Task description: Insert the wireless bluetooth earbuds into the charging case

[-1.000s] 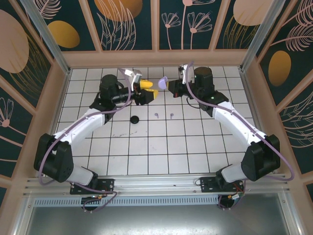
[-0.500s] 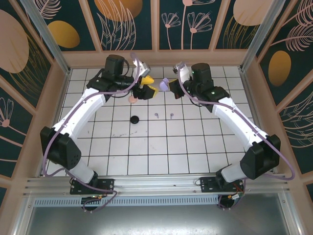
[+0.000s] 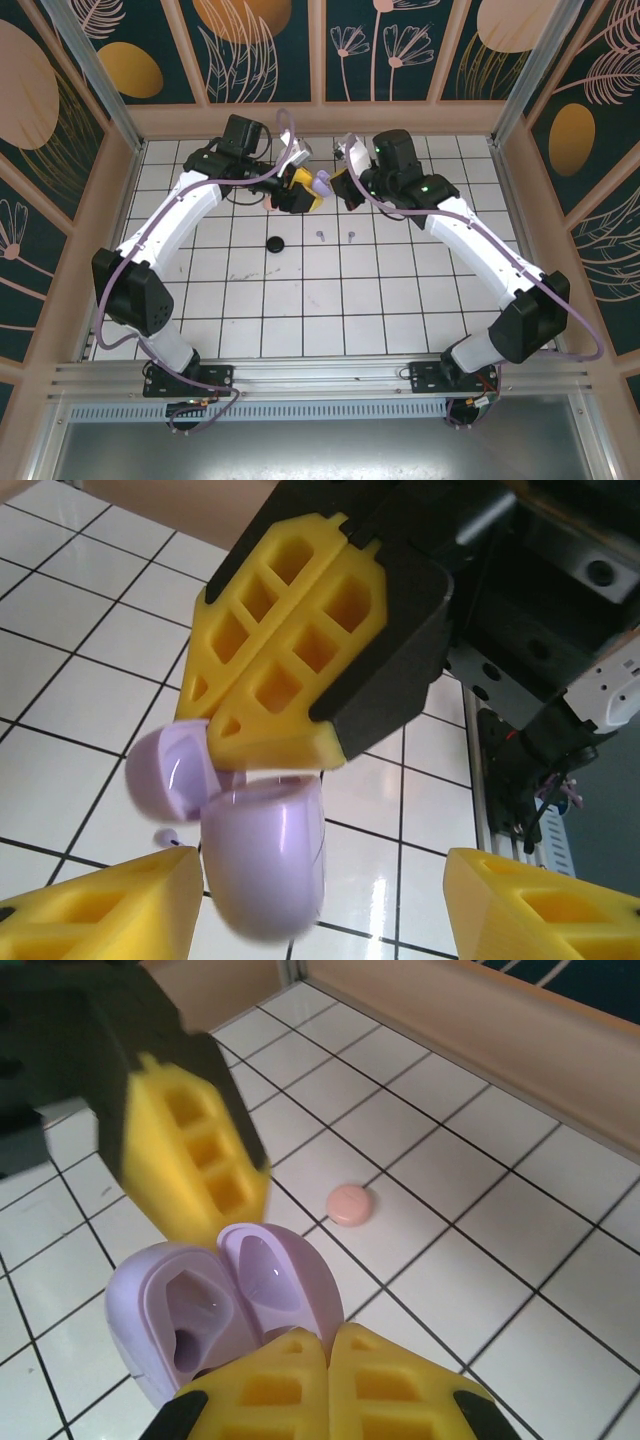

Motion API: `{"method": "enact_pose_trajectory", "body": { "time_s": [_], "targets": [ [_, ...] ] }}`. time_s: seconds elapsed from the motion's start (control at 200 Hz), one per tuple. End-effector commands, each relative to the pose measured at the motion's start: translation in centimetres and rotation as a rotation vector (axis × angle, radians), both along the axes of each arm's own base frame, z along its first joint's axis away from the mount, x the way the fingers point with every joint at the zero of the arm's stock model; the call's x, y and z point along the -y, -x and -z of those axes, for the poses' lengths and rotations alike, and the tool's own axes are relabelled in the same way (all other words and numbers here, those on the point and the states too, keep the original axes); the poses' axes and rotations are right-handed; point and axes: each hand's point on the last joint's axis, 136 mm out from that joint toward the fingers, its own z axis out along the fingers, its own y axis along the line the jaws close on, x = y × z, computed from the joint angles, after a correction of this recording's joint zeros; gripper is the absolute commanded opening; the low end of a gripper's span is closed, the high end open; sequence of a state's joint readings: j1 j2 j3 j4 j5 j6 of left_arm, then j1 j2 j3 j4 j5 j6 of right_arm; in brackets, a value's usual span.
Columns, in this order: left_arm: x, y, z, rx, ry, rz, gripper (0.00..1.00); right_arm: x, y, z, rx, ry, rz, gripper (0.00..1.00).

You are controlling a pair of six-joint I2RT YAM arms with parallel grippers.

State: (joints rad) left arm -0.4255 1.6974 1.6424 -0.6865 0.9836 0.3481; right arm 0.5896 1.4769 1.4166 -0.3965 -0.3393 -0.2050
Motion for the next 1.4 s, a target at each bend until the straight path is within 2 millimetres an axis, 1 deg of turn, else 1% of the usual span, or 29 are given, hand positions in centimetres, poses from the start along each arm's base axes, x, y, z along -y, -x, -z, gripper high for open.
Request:
{"method": "enact_pose_trajectory", "body": {
  "time_s": [0.0,0.135,0.44,0.581,0.716,0.731,0.801,0.906,0.956,0.986,1.116,1.221,1.291,1.391],
  "targets": [
    [0.1,0.7,-0.7,-0.002,0.025,0.046,0.64,-1.1,0.2,-0.7,0.025,0.019,-0.03,0.0],
    [0.1,0.7,-0.7,0.006,0.026,0.05,0.61,-1.9,0.4,-0.4,0.024,0.034,-0.039,0.0],
    [0.1,0.7,-0.6,0.026,0.021,0.056,0.54,-1.9,0.6,-0.4,0.016,0.035,-0.041,0.0],
    [0.1,0.3,-0.8,0.05,0.02,0.05,0.53,-1.9,1.0,-0.4,0.014,0.035,-0.05,0.0],
    [0.1,0.0,-1.3,0.07,0.027,0.046,0.44,-1.9,1.4,-0.3,0.01,0.041,-0.053,0.0],
    [0.3,-0.4,-0.4,0.05,0.02,0.047,0.43,-1.9,1.5,-0.3,0.009,0.041,-0.054,0.0],
    [0.3,-0.6,-0.4,0.046,0.023,0.048,0.39,-1.8,1.6,-0.3,0.01,0.043,-0.053,0.0],
    [0.5,-0.8,-0.6,0.047,0.028,0.05,0.39,-1.8,1.7,-0.3,0.011,0.043,-0.054,0.0],
    [0.5,-0.9,-0.7,0.052,0.028,0.048,0.44,-1.8,1.7,-0.2,0.01,0.047,-0.051,0.0],
    [0.5,-0.9,-0.7,0.052,0.027,0.046,0.45,-1.7,1.7,-0.2,0.011,0.048,-0.049,0.0],
    [0.5,-1.1,-0.9,0.061,0.03,0.045,0.44,-1.6,1.7,-0.3,0.015,0.051,-0.047,0.0],
    [0.5,-1.1,-1.0,0.062,0.036,0.047,0.38,-1.6,1.7,-0.4,0.016,0.05,-0.047,0.0],
    [0.5,-1.0,-1.2,0.062,0.044,0.051,0.32,-1.6,1.7,-0.5,0.017,0.049,-0.047,0.0],
    [0.6,-1.0,-1.3,0.061,0.053,0.054,0.25,-1.7,1.8,-0.8,0.023,0.043,-0.047,0.0]
  ]
}}
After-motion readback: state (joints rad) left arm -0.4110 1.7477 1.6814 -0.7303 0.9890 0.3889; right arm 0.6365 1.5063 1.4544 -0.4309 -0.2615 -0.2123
